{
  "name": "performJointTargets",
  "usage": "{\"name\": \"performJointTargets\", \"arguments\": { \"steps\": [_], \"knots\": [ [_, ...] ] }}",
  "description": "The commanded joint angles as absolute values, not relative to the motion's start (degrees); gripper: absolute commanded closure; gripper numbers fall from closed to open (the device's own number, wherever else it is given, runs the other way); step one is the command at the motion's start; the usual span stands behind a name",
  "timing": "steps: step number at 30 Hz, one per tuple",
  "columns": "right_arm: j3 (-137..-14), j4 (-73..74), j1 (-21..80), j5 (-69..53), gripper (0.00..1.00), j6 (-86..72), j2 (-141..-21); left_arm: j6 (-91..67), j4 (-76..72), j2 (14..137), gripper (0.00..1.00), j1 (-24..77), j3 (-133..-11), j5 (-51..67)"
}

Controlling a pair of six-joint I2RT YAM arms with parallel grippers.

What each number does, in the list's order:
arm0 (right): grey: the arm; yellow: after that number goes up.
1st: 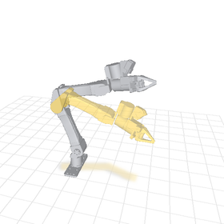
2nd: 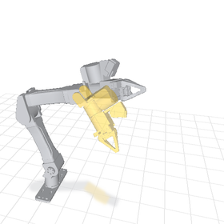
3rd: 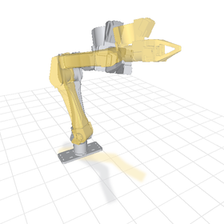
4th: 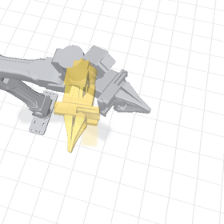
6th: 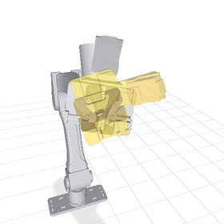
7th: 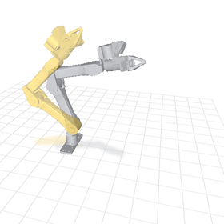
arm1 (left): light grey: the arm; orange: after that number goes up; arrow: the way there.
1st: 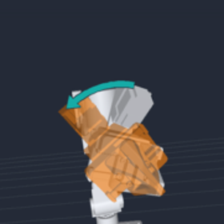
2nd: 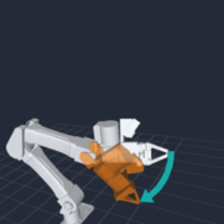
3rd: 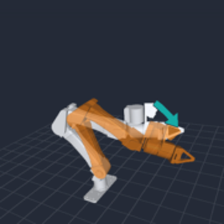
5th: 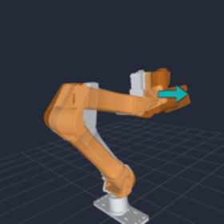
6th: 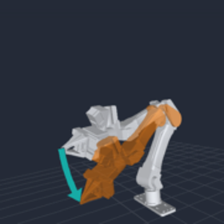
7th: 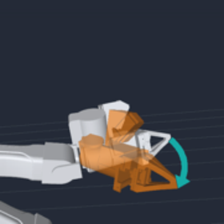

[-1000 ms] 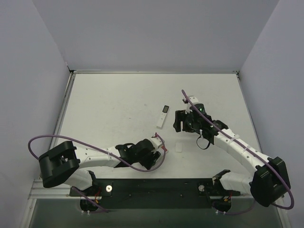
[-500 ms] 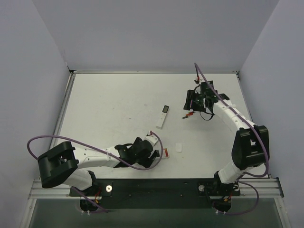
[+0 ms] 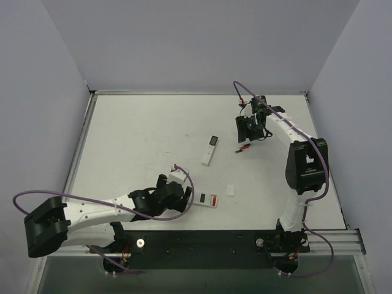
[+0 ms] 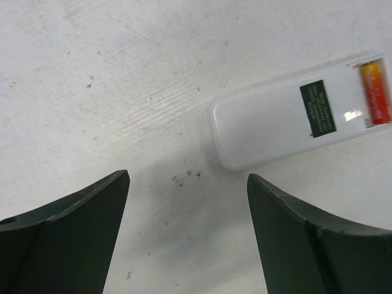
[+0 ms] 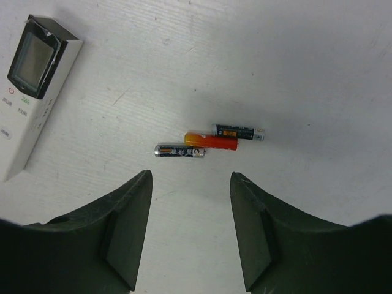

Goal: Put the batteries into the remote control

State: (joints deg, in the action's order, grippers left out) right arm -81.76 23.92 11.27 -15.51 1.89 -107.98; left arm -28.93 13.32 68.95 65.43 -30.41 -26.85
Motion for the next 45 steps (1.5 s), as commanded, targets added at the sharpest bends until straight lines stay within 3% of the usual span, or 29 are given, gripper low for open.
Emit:
{"name": "performJointTargets", "arguments": {
  "steps": [1, 4, 9, 17, 36, 45],
  "knots": [
    [-86.2, 29.2, 11.5, -9.8, 0.52, 4.9, -110.1, -30.3, 9.7, 56.9, 0.11, 64.4, -28.2, -30.1],
    [-86.3, 29.4, 11.5, -8.8, 0.51, -1.6, -110.1, -29.9, 9.0, 48.3, 0.11, 62.6, -26.5, -29.5],
    [-84.1, 28.2, 11.8, -8.8, 0.43, -7.0, -110.7, -28.2, 10.3, 36.1, 0.11, 56.4, -25.5, -27.0],
    [-84.6, 27.5, 11.9, -9.2, 0.37, -8.2, -113.7, -27.9, 13.9, 27.3, 0.11, 53.5, -24.3, -27.1],
    [-87.1, 27.5, 12.2, -5.3, 0.4, -7.1, -119.0, -27.3, 18.8, 21.6, 0.12, 53.4, -25.9, -31.3],
    [-88.7, 27.6, 13.2, -3.9, 0.5, -5.5, -120.4, -28.1, 19.2, 21.4, 0.12, 53.4, -25.2, -31.5]
  ]
}}
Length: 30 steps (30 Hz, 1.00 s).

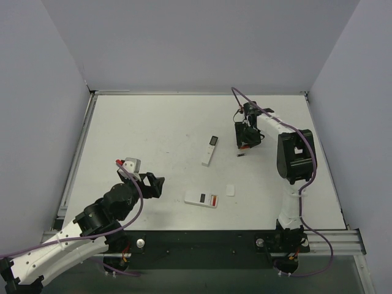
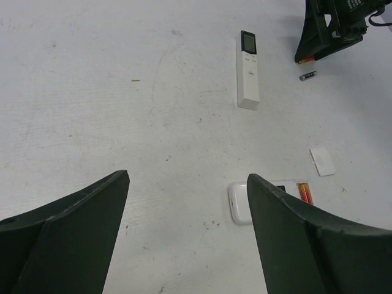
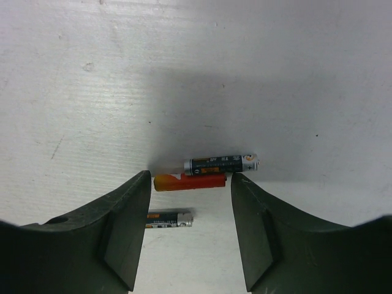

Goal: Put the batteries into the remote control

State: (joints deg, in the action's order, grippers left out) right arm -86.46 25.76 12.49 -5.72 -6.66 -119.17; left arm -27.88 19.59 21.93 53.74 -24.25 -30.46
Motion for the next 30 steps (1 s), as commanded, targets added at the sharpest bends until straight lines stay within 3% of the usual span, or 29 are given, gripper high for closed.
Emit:
{"name": "performJointTargets", "arguments": {
  "steps": [1, 6, 10, 13, 19, 30],
  "knots": [
    [-88.7, 27.6, 13.3, -3.8, 0.51, -5.5, -120.4, -28.2, 19.2, 21.3, 0.12, 53.4, -25.1, -31.5],
    [-88.9, 27.7, 13.5, -3.6, 0.6, -5.4, -120.6, -28.5, 19.2, 20.9, 0.12, 53.4, -24.8, -31.2],
    [-88.6, 27.8, 14.1, -3.5, 0.76, -5.0, -119.4, -28.8, 19.2, 21.0, 0.12, 53.3, -24.5, -30.9],
    [-87.8, 27.7, 15.5, -3.2, 0.82, -4.4, -116.8, -29.1, 19.1, 21.4, 0.12, 53.3, -24.4, -30.1],
    [-83.2, 28.3, 20.6, -2.1, 0.84, -2.4, -106.7, -30.9, 16.9, 24.1, 0.11, 53.4, -23.0, -27.3],
    [-68.2, 32.4, 43.4, -1.1, 0.83, 6.9, -88.1, -34.5, 15.8, 28.9, 0.12, 53.4, -21.5, -24.9]
  ]
}}
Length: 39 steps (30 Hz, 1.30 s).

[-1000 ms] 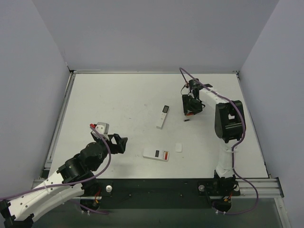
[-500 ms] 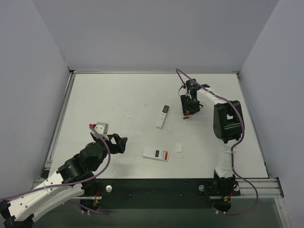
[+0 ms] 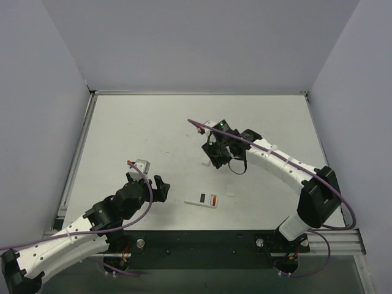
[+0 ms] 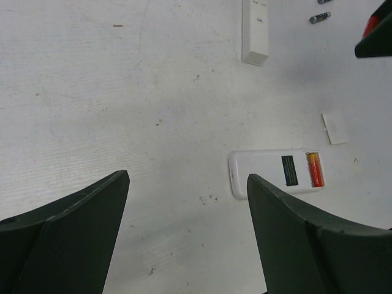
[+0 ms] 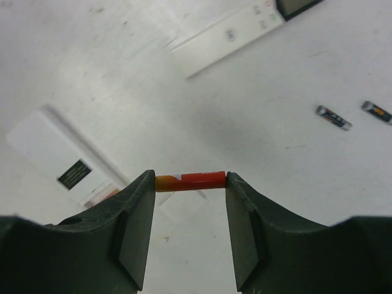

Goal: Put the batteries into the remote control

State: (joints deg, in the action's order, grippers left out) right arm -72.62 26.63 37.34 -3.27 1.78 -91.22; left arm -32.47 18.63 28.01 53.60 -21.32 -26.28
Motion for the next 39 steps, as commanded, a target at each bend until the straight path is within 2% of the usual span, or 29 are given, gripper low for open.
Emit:
{"name": "performJointTargets", "arguments": {
  "steps": [1, 11, 26, 28, 30, 39],
  "knots": [
    [-67.4, 32.6, 44.5, -0.9, 0.83, 7.8, -87.5, -35.1, 15.8, 29.2, 0.12, 53.4, -21.4, -24.8],
    [-60.9, 32.3, 55.2, -1.4, 0.8, 12.7, -89.2, -36.5, 15.6, 28.1, 0.12, 53.4, -20.5, -24.1],
    [-60.8, 29.7, 58.1, -2.9, 0.75, 13.4, -94.5, -36.7, 18.0, 26.9, 0.12, 53.4, -20.8, -25.0],
    [-60.8, 29.2, 58.2, -3.4, 0.74, 13.3, -94.8, -36.7, 18.2, 26.7, 0.12, 53.4, -20.8, -25.1],
    [-60.9, 29.1, 58.4, -3.6, 0.66, 13.3, -95.1, -36.7, 18.4, 26.5, 0.12, 53.3, -20.9, -25.3],
    [-60.1, 29.1, 59.1, -4.3, 0.66, 13.4, -95.9, -36.8, 18.6, 26.4, 0.12, 53.4, -20.8, -25.3]
  ]
}}
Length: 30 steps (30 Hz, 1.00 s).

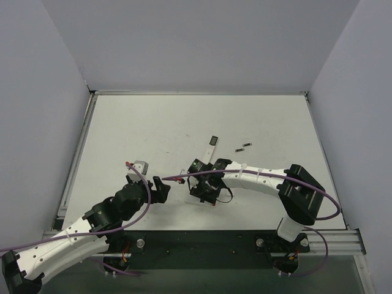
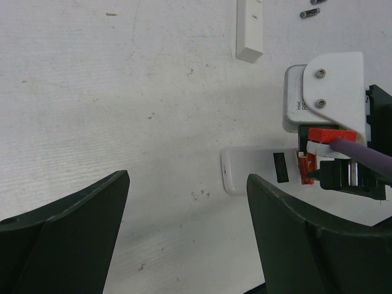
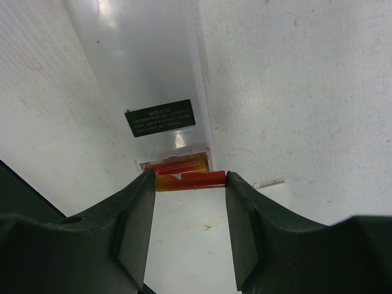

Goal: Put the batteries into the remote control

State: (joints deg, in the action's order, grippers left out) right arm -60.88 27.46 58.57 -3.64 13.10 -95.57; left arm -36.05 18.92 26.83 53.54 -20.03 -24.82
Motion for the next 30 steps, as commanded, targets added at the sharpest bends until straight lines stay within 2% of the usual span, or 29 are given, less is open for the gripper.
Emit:
{"name": "performJointTargets", "arguments": {
  "steps": [1, 8, 9, 14, 20, 30],
  "knots": [
    [-60.0, 29.1, 59.1, -4.3, 0.65, 13.4, -96.1, -36.8, 18.5, 26.3, 0.12, 53.3, -20.7, -25.3],
    [-59.8, 29.1, 59.2, -4.8, 0.64, 13.4, -96.5, -36.9, 18.8, 26.2, 0.12, 53.4, -20.7, -25.1],
    [-59.8, 29.1, 59.3, -5.1, 0.61, 13.4, -96.4, -37.0, 18.8, 26.2, 0.12, 53.3, -20.7, -25.1],
    [-59.8, 29.1, 59.4, -5.5, 0.6, 13.4, -96.5, -37.2, 18.7, 26.0, 0.12, 53.4, -20.7, -25.1],
    [-59.9, 29.0, 59.4, -6.0, 0.52, 13.2, -96.2, -37.3, 18.8, 26.0, 0.12, 53.4, -20.7, -24.9],
    [-59.9, 28.8, 59.3, -6.0, 0.52, 12.7, -95.6, -37.4, 18.9, 25.9, 0.12, 53.4, -20.5, -24.6]
  ]
}}
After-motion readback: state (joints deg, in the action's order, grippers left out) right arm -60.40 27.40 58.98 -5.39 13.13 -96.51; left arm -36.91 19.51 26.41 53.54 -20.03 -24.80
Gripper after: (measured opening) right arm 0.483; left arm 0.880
